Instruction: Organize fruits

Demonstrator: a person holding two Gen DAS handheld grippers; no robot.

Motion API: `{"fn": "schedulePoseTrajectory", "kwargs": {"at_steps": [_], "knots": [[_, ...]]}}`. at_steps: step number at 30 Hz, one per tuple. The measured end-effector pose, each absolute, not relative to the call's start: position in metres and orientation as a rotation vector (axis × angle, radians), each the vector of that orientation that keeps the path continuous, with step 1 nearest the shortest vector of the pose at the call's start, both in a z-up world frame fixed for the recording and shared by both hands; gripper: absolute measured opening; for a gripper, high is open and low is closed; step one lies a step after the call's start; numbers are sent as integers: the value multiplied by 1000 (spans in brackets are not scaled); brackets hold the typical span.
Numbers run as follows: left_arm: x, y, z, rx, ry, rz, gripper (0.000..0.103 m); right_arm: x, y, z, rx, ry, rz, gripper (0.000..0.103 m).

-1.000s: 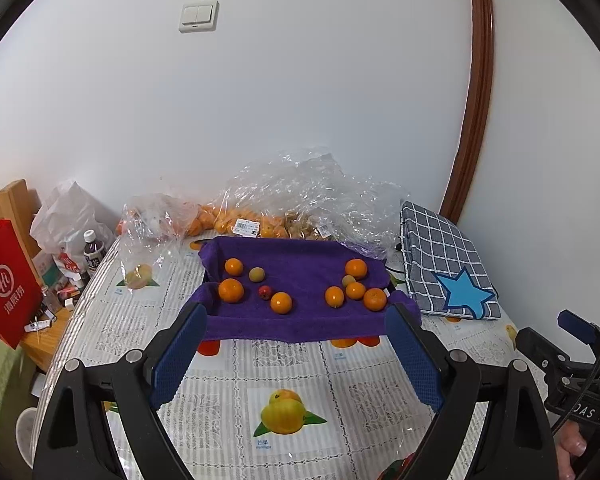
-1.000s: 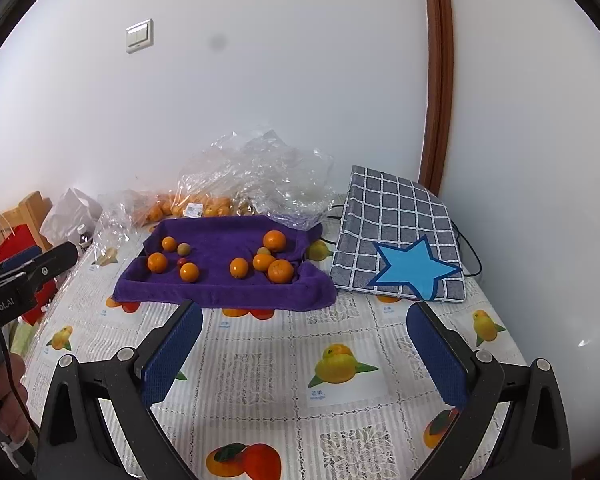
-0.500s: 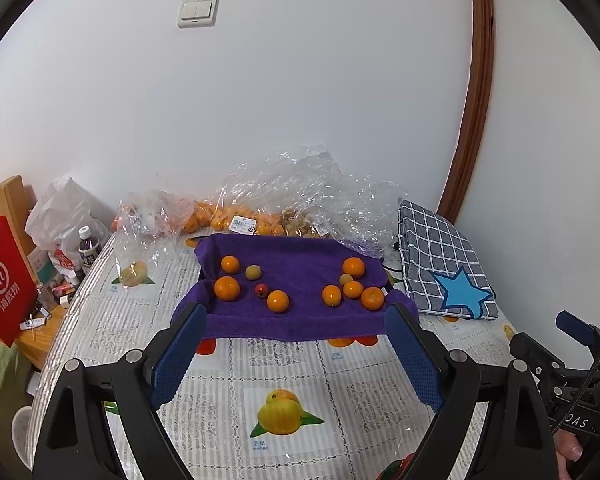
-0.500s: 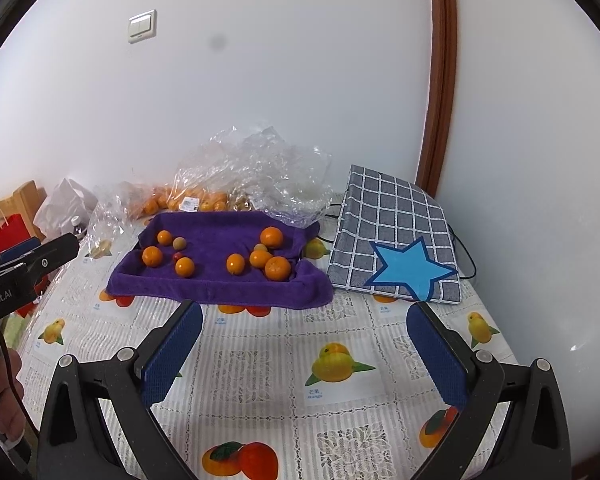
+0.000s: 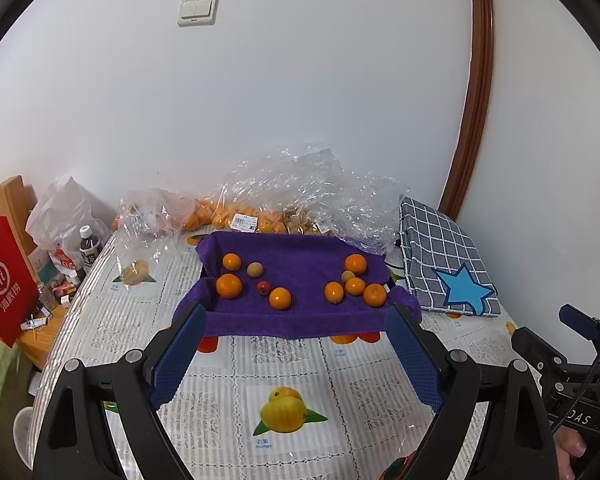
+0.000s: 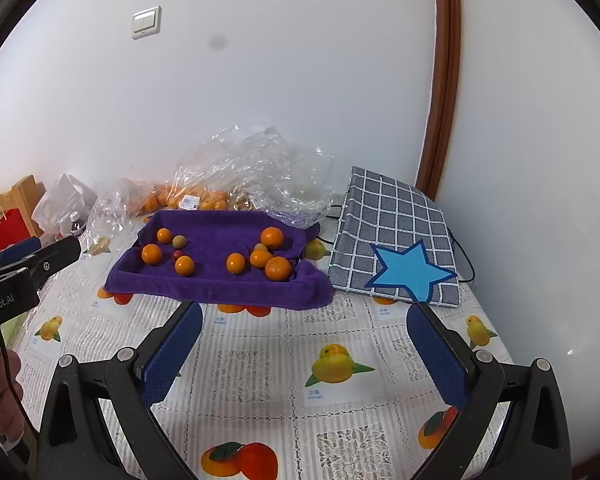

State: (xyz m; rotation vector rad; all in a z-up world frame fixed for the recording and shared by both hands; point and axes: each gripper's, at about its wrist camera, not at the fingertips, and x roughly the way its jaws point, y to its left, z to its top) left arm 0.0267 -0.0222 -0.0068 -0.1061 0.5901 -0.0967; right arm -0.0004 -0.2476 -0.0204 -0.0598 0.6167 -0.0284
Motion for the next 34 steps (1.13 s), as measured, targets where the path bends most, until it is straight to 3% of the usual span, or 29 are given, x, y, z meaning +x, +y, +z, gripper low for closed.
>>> {"fn": "schedulePoseTrajectory", "kwargs": {"at_steps": [34], "knots": [[27, -23, -9, -90, 588, -94, 91, -2, -251, -21, -57, 617, -41, 101]]}}
